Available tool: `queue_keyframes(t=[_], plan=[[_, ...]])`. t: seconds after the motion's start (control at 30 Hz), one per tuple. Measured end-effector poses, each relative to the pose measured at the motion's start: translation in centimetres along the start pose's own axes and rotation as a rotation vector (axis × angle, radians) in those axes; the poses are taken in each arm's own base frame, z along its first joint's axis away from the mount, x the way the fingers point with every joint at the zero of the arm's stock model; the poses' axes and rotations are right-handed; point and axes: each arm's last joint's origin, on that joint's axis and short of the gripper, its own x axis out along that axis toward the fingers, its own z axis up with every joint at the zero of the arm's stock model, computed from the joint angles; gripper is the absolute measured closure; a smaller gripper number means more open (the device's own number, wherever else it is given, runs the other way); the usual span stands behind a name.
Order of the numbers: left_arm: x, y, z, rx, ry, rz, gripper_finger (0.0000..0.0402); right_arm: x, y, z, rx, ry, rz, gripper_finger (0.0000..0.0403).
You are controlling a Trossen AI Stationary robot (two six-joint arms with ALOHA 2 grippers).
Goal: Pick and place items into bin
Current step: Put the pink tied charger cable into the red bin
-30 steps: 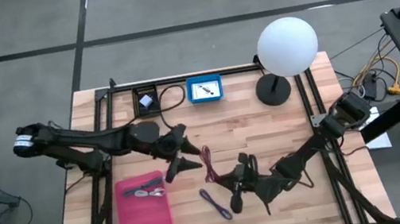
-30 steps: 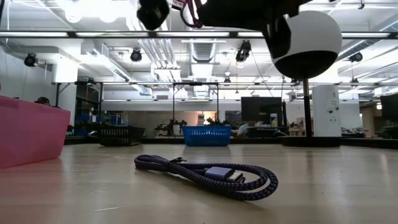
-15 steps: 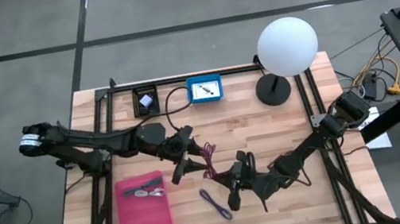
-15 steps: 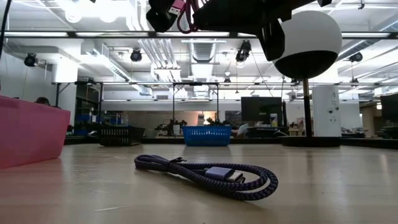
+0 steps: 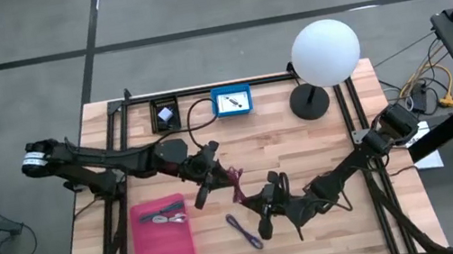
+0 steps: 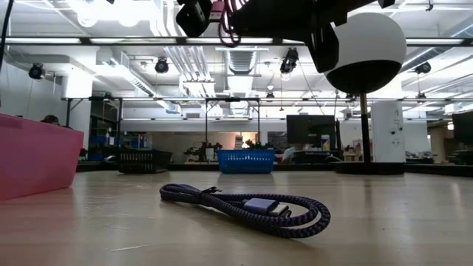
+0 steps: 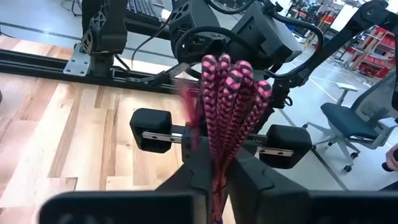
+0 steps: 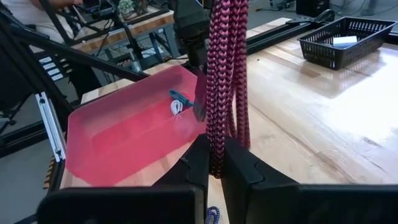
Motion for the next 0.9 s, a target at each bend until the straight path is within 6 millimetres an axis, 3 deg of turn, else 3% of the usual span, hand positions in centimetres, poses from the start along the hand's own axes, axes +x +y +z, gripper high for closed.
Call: queue_keyframes(t=[0.23, 0.43, 0.7, 0.9], plan=[[-0.1, 0.1, -0.3, -0.011, 0.036, 0.009, 0.039, 0.0, 0.0, -0.1, -0.002, 0.016, 0.017, 0.039], [-1.3, 0.0, -1.5, -0.076, 0.204, 0.013, 0.0396, 0.0, 0.1, -0.7, -0.004, 0.147, 0.134, 0.039], [-3.1, -0.2, -3.2, -0.188, 0.464, 0.012, 0.0396, 0.1, -0.1, -0.9, 0.034, 0.201, 0.125, 0.039], [-3.7, -0.4, -3.5, -0.231, 0.51, -0.002, 0.0396, 0.3, -0.3, -0.8, 0.038, 0.201, 0.124, 0.039]])
